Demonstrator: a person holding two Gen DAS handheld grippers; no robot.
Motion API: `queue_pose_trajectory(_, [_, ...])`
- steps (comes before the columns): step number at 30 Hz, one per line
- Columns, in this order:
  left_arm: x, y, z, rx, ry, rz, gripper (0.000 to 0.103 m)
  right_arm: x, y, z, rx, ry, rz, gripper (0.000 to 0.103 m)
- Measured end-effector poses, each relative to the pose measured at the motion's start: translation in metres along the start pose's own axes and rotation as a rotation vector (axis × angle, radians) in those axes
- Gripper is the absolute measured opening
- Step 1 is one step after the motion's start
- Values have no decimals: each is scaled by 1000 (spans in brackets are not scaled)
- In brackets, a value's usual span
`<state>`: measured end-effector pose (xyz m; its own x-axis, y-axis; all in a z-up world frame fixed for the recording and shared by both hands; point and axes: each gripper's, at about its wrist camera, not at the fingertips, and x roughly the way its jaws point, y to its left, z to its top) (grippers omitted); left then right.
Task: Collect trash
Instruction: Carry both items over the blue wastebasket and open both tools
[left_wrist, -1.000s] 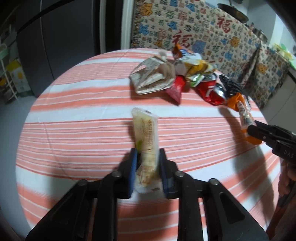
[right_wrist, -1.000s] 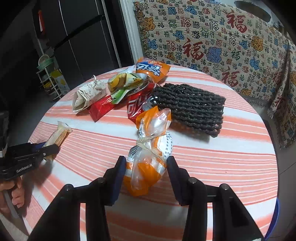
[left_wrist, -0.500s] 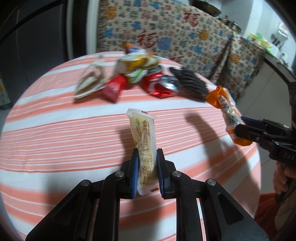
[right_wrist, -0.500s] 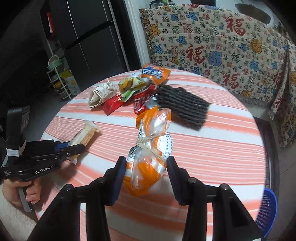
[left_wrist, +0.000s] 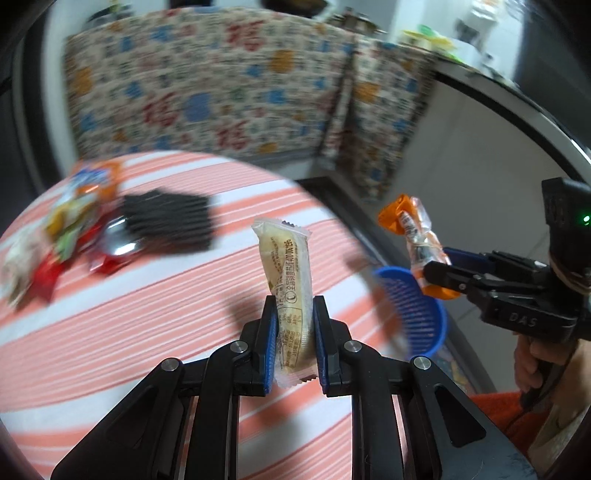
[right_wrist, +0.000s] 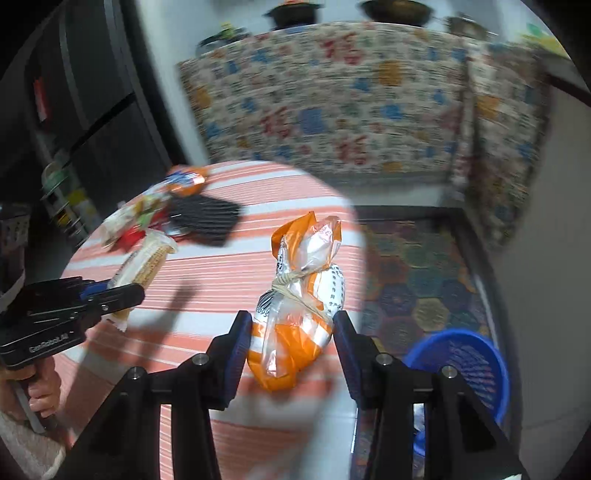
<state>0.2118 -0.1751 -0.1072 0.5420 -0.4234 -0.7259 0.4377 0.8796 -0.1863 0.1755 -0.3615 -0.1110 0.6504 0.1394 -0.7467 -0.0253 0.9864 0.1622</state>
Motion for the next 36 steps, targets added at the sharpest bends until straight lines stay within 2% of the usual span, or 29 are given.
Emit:
queue_pose_trajectory(5, [41,-74,19,85,31,-92,17,-19,-80,-17,123,1,-116,46])
queue_pose_trajectory(10, [86,-131,24,150,88,-153,17,-31,-144,-31,244,17,-178,46])
queue_pose_trajectory(14, [116,-162,26,174,126,-186,17,-30,-185,-44,310,42,-207,46])
queue_pose_trajectory(23, [162,-190,27,189,190,-214,17,-16,-226,-58,376,88,-221,46])
queue_pose_trajectory(34, [190,-208,17,225,207,-230,19,-12,-249,-69,420,93,-223,47])
queue_pose_trajectory(36, [194,-210,16,236,205,-229,25,-11,-250,-67,427,91,-219,48])
